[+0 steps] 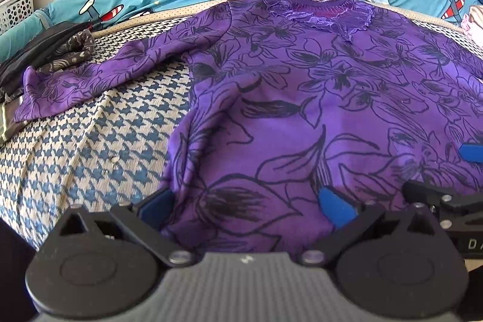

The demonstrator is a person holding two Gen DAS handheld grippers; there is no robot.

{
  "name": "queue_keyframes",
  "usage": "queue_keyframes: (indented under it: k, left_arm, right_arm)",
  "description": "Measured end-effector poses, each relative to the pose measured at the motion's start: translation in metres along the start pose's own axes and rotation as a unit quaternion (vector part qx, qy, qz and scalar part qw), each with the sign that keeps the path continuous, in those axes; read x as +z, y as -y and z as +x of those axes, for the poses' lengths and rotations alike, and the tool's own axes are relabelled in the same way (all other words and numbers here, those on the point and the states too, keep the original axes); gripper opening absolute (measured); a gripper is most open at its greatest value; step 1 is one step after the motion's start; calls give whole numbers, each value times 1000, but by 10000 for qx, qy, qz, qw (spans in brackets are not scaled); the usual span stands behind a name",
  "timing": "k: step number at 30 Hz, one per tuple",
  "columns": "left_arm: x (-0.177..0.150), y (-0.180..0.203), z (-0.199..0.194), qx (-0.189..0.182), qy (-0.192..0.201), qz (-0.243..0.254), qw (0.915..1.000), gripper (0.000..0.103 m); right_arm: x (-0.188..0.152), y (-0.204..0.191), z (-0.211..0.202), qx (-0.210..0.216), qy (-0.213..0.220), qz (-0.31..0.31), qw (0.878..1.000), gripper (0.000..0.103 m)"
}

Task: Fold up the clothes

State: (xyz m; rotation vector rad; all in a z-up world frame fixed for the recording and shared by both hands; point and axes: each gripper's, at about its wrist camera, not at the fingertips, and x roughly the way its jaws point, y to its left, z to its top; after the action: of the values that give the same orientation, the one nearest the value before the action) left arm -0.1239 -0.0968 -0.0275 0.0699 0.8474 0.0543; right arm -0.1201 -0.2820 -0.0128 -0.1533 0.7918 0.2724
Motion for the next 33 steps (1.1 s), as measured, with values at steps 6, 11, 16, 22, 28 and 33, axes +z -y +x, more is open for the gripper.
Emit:
queue_keyframes:
  k: [6,11,16,22,28,33]
  left_arm:
    - [-6,3,-5,29,-38,69,10000,103]
    - [-6,3,-8,10,-101,76,9999,103]
    - [-5,5,-14,-85,-24,116,9999,103]
    - [4,15,-18,-292,196,263,9990,103]
    - [27,23,-15,-491,186,141,9985,103]
    - [51,30,-3,-674,43,71,9977,103]
  right_arm:
    - [-5,-2,-5,-1,-61,4,10000,97]
    - [-6,-2,-10,29,-144,-6,9999,97]
    - [-3,7,-16,193,-167,254,9994,97]
    - [7,31,-21,154,-31,764,9970,97]
    - [31,64,-22,132,263,924,9953,97]
    - [56,92,-14,154,452,769,9959,83]
